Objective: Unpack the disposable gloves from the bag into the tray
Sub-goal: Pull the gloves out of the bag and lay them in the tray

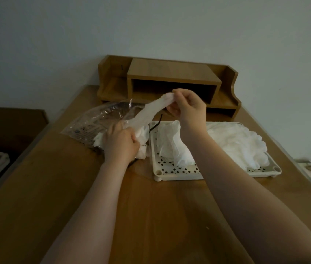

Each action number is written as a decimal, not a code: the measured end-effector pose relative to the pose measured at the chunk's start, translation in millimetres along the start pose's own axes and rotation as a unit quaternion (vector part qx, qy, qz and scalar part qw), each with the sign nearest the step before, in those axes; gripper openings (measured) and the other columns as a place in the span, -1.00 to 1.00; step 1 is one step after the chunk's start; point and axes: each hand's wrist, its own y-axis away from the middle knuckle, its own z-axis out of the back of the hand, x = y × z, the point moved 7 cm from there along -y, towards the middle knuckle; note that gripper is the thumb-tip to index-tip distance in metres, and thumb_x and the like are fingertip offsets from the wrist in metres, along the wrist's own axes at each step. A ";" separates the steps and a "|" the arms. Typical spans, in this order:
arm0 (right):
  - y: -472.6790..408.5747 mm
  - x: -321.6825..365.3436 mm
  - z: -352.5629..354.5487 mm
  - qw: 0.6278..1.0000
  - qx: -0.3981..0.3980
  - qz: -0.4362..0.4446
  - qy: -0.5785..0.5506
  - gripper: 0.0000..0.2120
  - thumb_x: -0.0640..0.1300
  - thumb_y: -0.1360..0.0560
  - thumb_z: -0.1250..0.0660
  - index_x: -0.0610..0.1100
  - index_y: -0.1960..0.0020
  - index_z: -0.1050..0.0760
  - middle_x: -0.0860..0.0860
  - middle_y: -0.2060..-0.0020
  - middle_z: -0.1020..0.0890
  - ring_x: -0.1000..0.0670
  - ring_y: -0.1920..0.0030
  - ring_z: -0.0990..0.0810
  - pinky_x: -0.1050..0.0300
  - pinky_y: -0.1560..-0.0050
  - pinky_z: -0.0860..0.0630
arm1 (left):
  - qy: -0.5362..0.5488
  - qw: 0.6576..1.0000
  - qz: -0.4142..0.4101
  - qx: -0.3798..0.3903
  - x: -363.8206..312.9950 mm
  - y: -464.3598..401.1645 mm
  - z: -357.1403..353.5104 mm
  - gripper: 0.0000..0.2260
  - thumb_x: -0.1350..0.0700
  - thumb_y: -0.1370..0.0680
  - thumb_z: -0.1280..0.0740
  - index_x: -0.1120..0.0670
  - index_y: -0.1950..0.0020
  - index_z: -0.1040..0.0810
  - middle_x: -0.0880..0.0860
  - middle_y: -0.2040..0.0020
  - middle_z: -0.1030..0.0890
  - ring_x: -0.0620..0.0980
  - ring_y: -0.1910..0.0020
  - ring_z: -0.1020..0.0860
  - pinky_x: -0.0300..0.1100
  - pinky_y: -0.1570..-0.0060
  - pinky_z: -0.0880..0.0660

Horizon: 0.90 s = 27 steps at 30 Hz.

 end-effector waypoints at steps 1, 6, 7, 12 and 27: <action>0.7 1.6 3.6 0.999 -0.010 -0.012 -0.045 -0.91 -0.25 -0.56 -0.26 -0.18 0.05 -0.55 -0.06 0.17 -0.62 0.04 0.17 -0.63 0.20 0.11 -0.61 | -0.020 1.000 0.012 0.007 2.1 0.6 -2.8 -0.94 0.13 -0.52 -0.30 0.08 0.07 -0.56 0.08 -0.42 -0.32 0.11 -0.42 -0.21 0.04 -0.37 -0.19; 1.5 8.7 24.1 0.979 -0.057 -0.049 -0.191 -0.89 -0.22 -0.59 -0.22 -0.17 0.07 -0.51 -0.03 0.23 -0.56 0.07 0.25 -0.57 0.20 0.22 -0.56 | -0.062 0.995 0.066 0.046 2.9 1.2 -11.1 -0.82 0.10 -0.56 -0.23 0.07 -0.08 -0.58 0.10 -0.43 -0.28 0.14 -0.44 -0.17 0.11 -0.40 -0.16; 2.6 6.7 27.8 0.972 -0.068 -0.067 -0.215 -0.89 -0.22 -0.60 -0.21 -0.16 0.05 -0.51 -0.03 0.23 -0.55 0.06 0.25 -0.57 0.18 0.22 -0.56 | -0.067 0.994 0.067 0.062 2.6 1.1 -13.7 -0.80 0.09 -0.57 -0.21 0.06 -0.12 -0.57 0.10 -0.45 -0.25 0.14 -0.45 -0.15 0.10 -0.41 -0.14; 9.5 6.6 53.8 0.941 -0.142 -0.154 -0.266 -0.90 -0.18 -0.58 -0.26 -0.02 0.04 -0.51 -0.08 -0.05 -0.59 -0.09 -0.03 -0.60 -0.09 -0.11 -0.56 | -0.092 0.984 0.062 0.141 1.8 3.9 -20.4 -0.72 0.02 -0.61 -0.13 0.02 -0.30 -0.42 0.14 -0.51 -0.09 0.20 -0.49 -0.01 0.16 -0.44 -0.06; 32.9 81.4 78.7 0.999 0.048 0.024 0.012 -0.77 -0.17 -0.52 -0.35 -0.09 -0.15 -0.44 0.01 0.20 -0.58 -0.05 0.09 -0.59 0.05 0.08 -0.57 | 0.461 0.867 0.023 0.191 -167.7 32.1 51.7 -0.53 -0.22 -0.42 -0.39 0.05 -0.19 -0.51 0.00 -0.03 -0.63 -0.05 0.02 -0.61 -0.16 0.06 -0.59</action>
